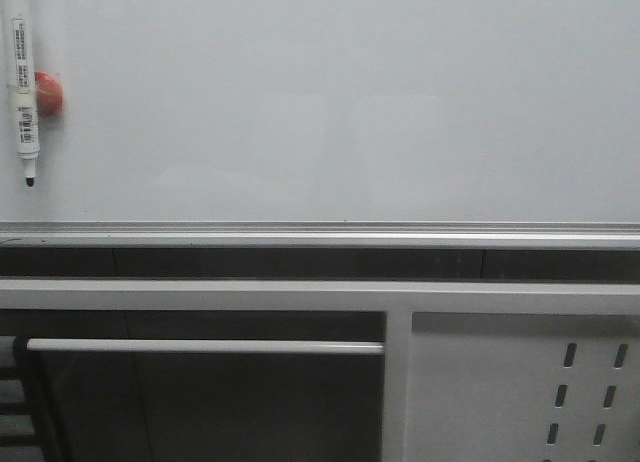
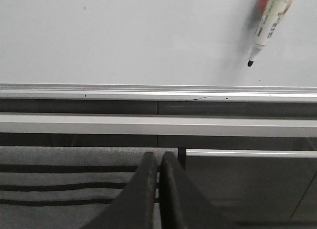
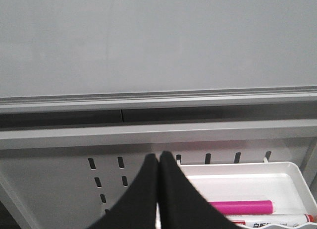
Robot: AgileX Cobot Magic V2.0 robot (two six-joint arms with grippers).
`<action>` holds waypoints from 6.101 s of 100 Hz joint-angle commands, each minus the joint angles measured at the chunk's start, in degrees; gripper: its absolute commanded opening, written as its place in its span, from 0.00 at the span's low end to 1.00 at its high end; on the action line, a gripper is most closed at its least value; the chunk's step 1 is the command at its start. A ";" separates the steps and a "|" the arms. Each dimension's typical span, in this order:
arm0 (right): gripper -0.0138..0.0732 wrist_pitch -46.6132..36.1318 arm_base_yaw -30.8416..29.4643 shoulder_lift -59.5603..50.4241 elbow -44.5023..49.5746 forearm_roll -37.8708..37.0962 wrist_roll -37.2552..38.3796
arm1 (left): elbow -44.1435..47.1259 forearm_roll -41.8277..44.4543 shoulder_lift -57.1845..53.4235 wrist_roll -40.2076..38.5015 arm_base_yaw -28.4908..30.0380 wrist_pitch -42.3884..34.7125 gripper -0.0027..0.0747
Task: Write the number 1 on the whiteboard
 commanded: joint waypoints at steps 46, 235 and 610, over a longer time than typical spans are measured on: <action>0.08 -1.41 0.00 -1.10 1.56 -0.74 -0.27 | 1.22 -0.98 -1.58 -0.60 0.08 -10.33 0.01; 0.08 -5.54 11.95 11.51 -17.42 -12.84 27.16 | -19.05 -9.16 13.34 3.13 0.08 -11.56 0.01; 0.08 -0.48 17.63 22.02 -19.45 -6.81 17.88 | -14.28 11.02 83.77 -5.87 -21.99 -90.53 0.01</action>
